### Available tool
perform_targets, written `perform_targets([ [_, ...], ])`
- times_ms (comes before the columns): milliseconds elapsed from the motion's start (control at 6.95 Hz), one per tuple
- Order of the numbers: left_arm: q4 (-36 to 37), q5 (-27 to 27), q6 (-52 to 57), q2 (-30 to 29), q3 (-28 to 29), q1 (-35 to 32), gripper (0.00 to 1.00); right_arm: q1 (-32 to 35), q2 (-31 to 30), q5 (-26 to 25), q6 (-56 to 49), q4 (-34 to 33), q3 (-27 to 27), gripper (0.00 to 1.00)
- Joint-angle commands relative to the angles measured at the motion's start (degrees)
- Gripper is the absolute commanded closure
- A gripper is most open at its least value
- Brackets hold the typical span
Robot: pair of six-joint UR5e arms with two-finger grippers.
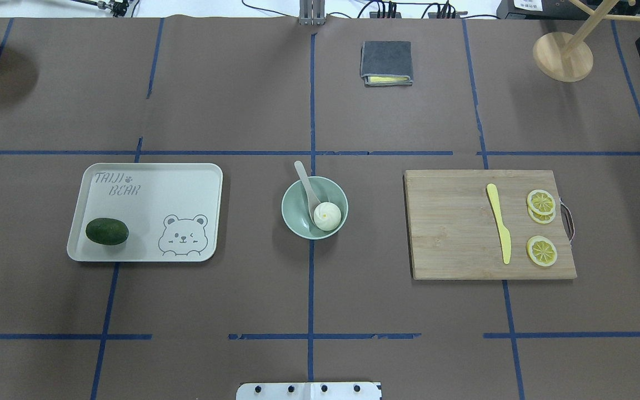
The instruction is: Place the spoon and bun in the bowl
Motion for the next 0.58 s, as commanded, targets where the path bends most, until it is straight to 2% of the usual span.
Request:
perform_targets([
  [0,0.02,0.0,-0.01,0.0,-0.03,-0.4,0.0,-0.08,0.01,-0.75,0.08,0.0,-0.14,0.0],
  [432,-0.07,0.0,-2.19,-0.09,0.06,-0.67,0.0,-0.08,0.1,-0.75,3.23,0.0,0.29,0.0],
])
